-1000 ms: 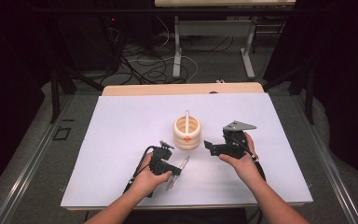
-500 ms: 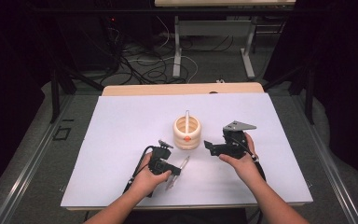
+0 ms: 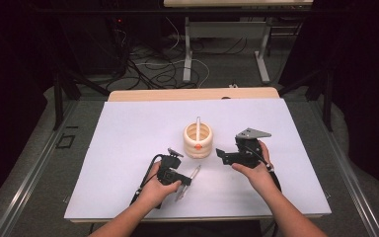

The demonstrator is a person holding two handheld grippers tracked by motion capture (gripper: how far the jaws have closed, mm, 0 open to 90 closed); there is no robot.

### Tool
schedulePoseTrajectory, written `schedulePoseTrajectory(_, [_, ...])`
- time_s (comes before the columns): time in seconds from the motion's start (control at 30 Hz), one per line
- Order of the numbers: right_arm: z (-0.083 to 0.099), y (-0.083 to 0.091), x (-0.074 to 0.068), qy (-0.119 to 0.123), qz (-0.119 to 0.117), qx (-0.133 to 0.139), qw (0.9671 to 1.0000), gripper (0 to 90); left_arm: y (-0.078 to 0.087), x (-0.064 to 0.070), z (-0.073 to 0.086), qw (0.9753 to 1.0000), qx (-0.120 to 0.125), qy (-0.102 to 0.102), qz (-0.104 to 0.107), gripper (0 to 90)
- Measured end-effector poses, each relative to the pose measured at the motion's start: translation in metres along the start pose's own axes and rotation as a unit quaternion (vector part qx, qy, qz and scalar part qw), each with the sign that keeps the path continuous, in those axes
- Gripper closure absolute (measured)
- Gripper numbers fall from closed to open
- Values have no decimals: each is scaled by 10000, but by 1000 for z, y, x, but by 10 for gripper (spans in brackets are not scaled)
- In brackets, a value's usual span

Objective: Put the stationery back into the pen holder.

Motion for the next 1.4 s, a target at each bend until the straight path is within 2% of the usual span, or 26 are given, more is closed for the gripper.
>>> schedulePoseTrajectory(0.13, [0,0,0,5,-24,16,10000,153,1,2,0,10000,55,4,8,795])
schedulePoseTrajectory(0.17, [-1,1,0,6,-27,21,10000,154,2,2,0,10000,59,-62,18,795])
schedulePoseTrajectory(0.27, [-1,2,0,15,-21,66,10000,159,4,4,-1,9999,128,-70,73,795])
schedulePoseTrajectory(0.3, [-2,2,1,4,-6,76,10000,162,5,3,-1,9998,114,-165,66,795])
schedulePoseTrajectory(0.37, [-3,4,1,-30,61,123,9999,162,7,6,-1,9997,224,-93,94,795])
schedulePoseTrajectory(0.5, [-7,9,4,-72,186,293,9994,162,12,8,-2,9990,387,-178,162,795])
schedulePoseTrajectory(0.6, [-9,13,7,-140,197,401,9989,162,16,10,-2,9983,506,-202,208,795])
schedulePoseTrajectory(0.63, [-9,14,8,-171,153,422,9988,162,17,10,-3,9980,514,-296,218,795])
schedulePoseTrajectory(0.7, [-10,14,9,-208,152,457,9986,164,20,12,-3,9975,619,-256,243,795])
schedulePoseTrajectory(0.93, [-12,16,9,-249,111,525,9983,185,27,12,-5,9938,1016,-344,306,794])
schedulePoseTrajectory(1.07, [-14,18,6,-287,56,595,9978,209,31,13,-5,9913,1228,-306,352,795])
schedulePoseTrajectory(1.1, [-15,18,5,-321,40,609,9976,212,32,13,-6,9906,1263,-362,370,795])
schedulePoseTrajectory(1.2, [-16,19,1,-483,-93,634,9968,217,35,13,-6,9883,1406,-382,447,795])
schedulePoseTrajectory(1.4, [-22,22,-7,-478,-348,712,9957,257,41,15,-7,9845,1615,-331,598,795])
Point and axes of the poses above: each handheld gripper's, and its own axes: y roughly backward along the jaws, z roughly out of its underside, x roughly to its right, the point moved 2 cm from there along -y, roughly forward along the jaws, and after that the axes turned 7 degrees about y, right-handed, at the moved point
